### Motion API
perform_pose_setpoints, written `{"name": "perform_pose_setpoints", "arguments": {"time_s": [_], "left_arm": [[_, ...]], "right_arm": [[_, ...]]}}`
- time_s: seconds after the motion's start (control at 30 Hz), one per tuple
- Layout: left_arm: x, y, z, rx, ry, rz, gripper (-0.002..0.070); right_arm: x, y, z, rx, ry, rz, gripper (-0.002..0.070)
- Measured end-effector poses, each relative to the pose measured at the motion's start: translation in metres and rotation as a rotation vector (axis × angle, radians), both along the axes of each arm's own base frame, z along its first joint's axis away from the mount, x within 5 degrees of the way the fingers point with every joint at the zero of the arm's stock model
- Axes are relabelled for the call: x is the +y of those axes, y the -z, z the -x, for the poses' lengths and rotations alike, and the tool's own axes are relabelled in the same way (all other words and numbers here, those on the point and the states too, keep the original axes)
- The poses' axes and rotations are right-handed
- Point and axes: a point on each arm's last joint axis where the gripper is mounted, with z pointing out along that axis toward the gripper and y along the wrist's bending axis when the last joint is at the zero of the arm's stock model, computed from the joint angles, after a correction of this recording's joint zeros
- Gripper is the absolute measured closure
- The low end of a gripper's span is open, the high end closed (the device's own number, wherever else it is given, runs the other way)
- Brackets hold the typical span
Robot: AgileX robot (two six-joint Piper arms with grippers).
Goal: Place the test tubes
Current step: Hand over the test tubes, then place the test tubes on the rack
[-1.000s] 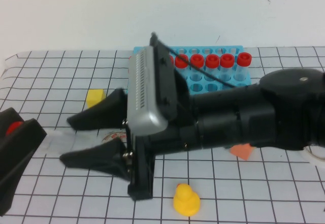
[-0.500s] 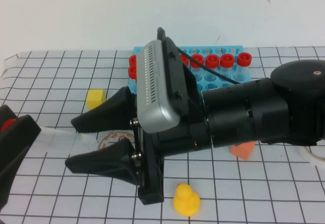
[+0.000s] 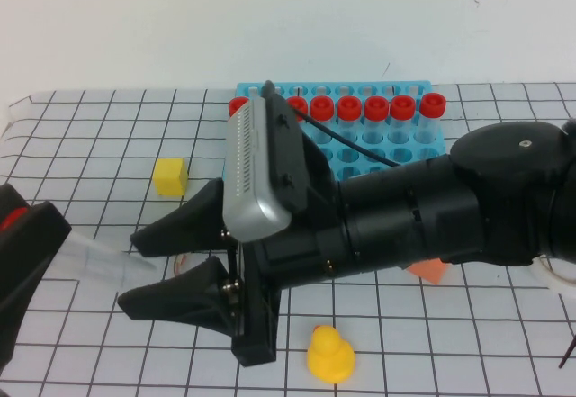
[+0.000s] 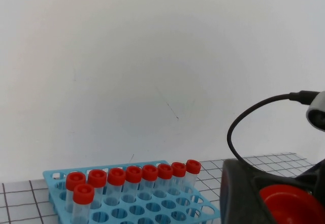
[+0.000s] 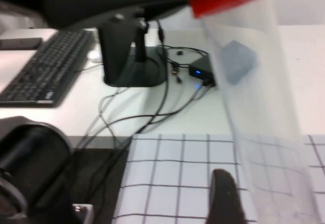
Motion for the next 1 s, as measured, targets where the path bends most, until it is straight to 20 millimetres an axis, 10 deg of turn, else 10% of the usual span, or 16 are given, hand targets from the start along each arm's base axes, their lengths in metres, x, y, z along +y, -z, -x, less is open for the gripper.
{"name": "perform_pose_setpoints", "arguments": {"time_s": [0.53,1.0], "left_arm": [[-0.017,-0.023,-0.023,-0.020,0.103,-0.116,0.0413],[-0.064,-0.026,-0.152,-0.013,0.212,-0.379,0.0414]], "right_arm": [[-0.036,-0.029,0.023,-0.114,0.030,0.243,0.0166],[-0.109,-0.046,0.058,0.020,0.213,0.730,0.0657]]}}
